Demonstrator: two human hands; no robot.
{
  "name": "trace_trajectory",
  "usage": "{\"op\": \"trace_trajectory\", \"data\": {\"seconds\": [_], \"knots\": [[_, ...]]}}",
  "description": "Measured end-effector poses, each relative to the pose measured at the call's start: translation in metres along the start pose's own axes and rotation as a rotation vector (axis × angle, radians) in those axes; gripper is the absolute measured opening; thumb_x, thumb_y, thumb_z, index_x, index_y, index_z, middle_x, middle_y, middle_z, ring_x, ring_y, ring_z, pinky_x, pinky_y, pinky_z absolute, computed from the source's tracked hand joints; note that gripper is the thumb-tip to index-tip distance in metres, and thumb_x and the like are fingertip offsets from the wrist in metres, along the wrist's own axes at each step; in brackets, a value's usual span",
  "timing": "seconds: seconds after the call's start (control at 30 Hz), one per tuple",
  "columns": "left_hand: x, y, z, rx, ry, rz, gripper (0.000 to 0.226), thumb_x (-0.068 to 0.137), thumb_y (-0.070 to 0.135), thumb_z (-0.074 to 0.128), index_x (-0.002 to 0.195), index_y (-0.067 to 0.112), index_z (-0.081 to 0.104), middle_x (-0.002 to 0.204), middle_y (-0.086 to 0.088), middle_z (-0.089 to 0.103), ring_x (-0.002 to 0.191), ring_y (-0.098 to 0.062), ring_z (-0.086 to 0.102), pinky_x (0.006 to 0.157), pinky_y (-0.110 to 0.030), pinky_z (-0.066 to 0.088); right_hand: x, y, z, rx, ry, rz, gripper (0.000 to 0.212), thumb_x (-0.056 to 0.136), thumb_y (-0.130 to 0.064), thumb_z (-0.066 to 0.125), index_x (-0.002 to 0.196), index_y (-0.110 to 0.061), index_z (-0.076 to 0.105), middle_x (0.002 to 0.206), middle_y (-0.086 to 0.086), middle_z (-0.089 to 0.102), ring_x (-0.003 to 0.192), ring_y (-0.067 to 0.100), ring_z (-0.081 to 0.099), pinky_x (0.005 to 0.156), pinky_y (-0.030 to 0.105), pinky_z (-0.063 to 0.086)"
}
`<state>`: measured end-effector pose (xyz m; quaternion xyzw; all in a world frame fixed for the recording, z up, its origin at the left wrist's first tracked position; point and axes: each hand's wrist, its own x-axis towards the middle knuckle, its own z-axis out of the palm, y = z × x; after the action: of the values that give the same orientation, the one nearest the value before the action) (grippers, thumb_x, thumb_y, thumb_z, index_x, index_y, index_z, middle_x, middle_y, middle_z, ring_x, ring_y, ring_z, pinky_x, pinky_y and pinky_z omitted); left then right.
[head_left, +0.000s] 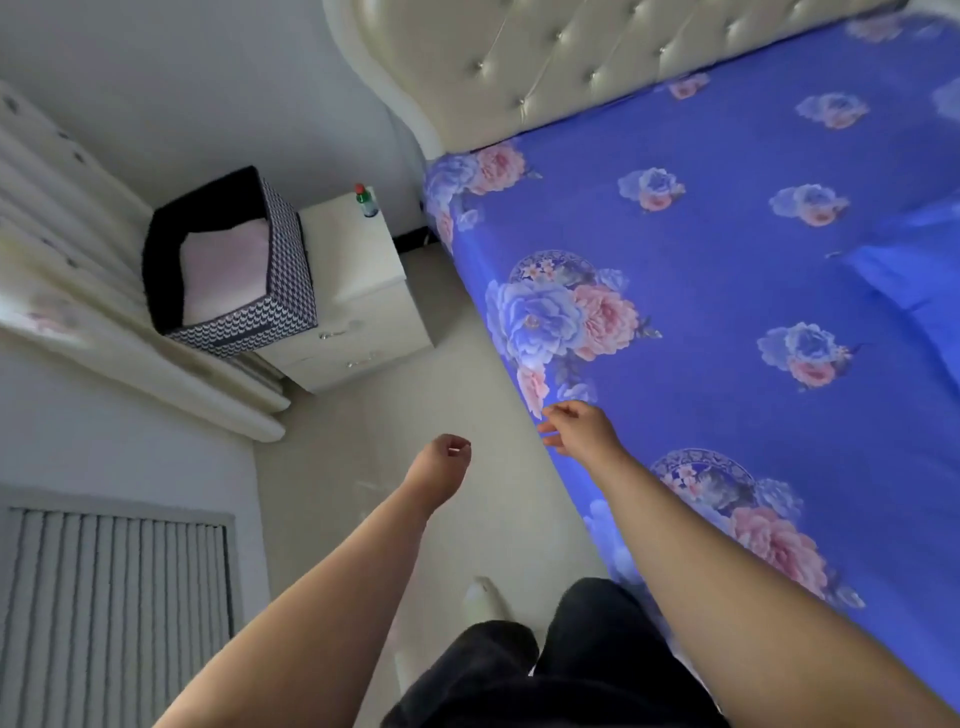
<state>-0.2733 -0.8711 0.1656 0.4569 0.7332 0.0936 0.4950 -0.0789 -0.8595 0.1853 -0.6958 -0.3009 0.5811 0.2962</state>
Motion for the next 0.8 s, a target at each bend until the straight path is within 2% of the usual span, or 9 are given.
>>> {"op": "trace_trajectory", "data": {"seconds": [0.1,0.2,0.27,0.37,0.5,0.57,0.67,0.73,0.8], "knots": [[0.056,0.043,-0.034,0.035,-0.007,0.038,0.021,0.095,0.027,0.049,0.110,0.018,0.061,0.101,-0.001,0.064,0.090,-0.023,0.063,0.071,-0.027,0.046,0.046,-0.047,0.015,0.052,0.002,-0.006,0.009,0.095,-0.014,0.051,0.088,-0.014,0.057,0.074,0.001,0.063,0.054,0.010,0.056,0.055,0.021,0.039],[0.111,0.086,-0.050,0.054,-0.025,0.062,0.020,0.095,0.026,0.049,0.110,0.019,0.060,0.093,0.003,0.059,0.082,-0.017,0.056,0.064,-0.022,0.042,0.102,-0.089,0.014,0.098,0.033,0.002,0.009,0.095,-0.012,0.051,0.090,-0.010,0.058,0.075,0.006,0.062,0.054,0.012,0.056,0.051,0.019,0.040],[0.153,0.117,-0.058,0.064,-0.037,0.075,0.015,0.095,0.024,0.048,0.104,0.021,0.059,0.092,0.002,0.057,0.080,-0.016,0.052,0.063,-0.021,0.041,0.149,-0.118,0.011,0.091,0.032,-0.011,0.012,0.095,-0.013,0.052,0.085,-0.013,0.060,0.078,0.007,0.063,0.056,0.013,0.056,0.053,0.021,0.040],[0.211,0.164,-0.076,0.073,-0.011,0.065,0.009,0.095,0.022,0.044,0.090,0.020,0.052,0.087,-0.001,0.052,0.077,-0.018,0.045,0.064,-0.024,0.038,0.216,-0.165,0.006,0.030,0.001,-0.031,0.013,0.095,-0.010,0.051,0.091,-0.009,0.063,0.078,0.006,0.061,0.058,0.010,0.055,0.046,0.010,0.042],[0.269,0.217,-0.112,0.049,0.003,0.050,0.009,0.096,0.023,0.043,0.089,0.020,0.047,0.087,-0.001,0.049,0.077,-0.017,0.042,0.056,-0.021,0.035,0.296,-0.229,0.010,-0.127,-0.030,-0.073,0.011,0.094,-0.013,0.054,0.090,-0.013,0.064,0.085,0.007,0.063,0.066,0.013,0.057,0.054,0.016,0.044],[0.297,0.237,-0.131,0.037,0.011,0.030,0.009,0.097,0.023,0.042,0.090,0.020,0.047,0.088,-0.001,0.048,0.079,-0.018,0.042,0.060,-0.023,0.037,0.330,-0.260,0.017,-0.206,-0.050,-0.102,0.009,0.093,-0.017,0.056,0.090,-0.014,0.065,0.086,0.008,0.064,0.072,0.019,0.059,0.063,0.022,0.045],[0.347,0.256,-0.156,0.017,0.035,-0.013,0.019,0.098,0.025,0.044,0.107,0.017,0.059,0.097,-0.002,0.056,0.085,-0.019,0.050,0.074,-0.024,0.038,0.381,-0.297,0.035,-0.295,-0.088,-0.118,0.010,0.091,-0.022,0.059,0.086,-0.018,0.066,0.087,0.009,0.065,0.076,0.019,0.058,0.065,0.027,0.044],[0.387,0.267,-0.170,0.005,0.038,-0.033,0.029,0.098,0.026,0.045,0.121,0.013,0.057,0.109,-0.003,0.061,0.088,-0.017,0.053,0.077,-0.022,0.037,0.415,-0.314,0.051,-0.359,-0.109,-0.149,0.011,0.092,-0.023,0.058,0.086,-0.018,0.066,0.084,0.008,0.065,0.077,0.019,0.058,0.065,0.027,0.043],[0.431,0.276,-0.182,-0.031,0.039,-0.060,0.032,0.097,0.026,0.046,0.125,0.013,0.055,0.118,-0.003,0.063,0.094,-0.018,0.057,0.080,-0.023,0.039,0.455,-0.326,0.069,-0.420,-0.126,-0.160,0.012,0.093,-0.022,0.057,0.091,-0.018,0.068,0.090,0.006,0.068,0.083,0.019,0.059,0.073,0.028,0.045]]}}
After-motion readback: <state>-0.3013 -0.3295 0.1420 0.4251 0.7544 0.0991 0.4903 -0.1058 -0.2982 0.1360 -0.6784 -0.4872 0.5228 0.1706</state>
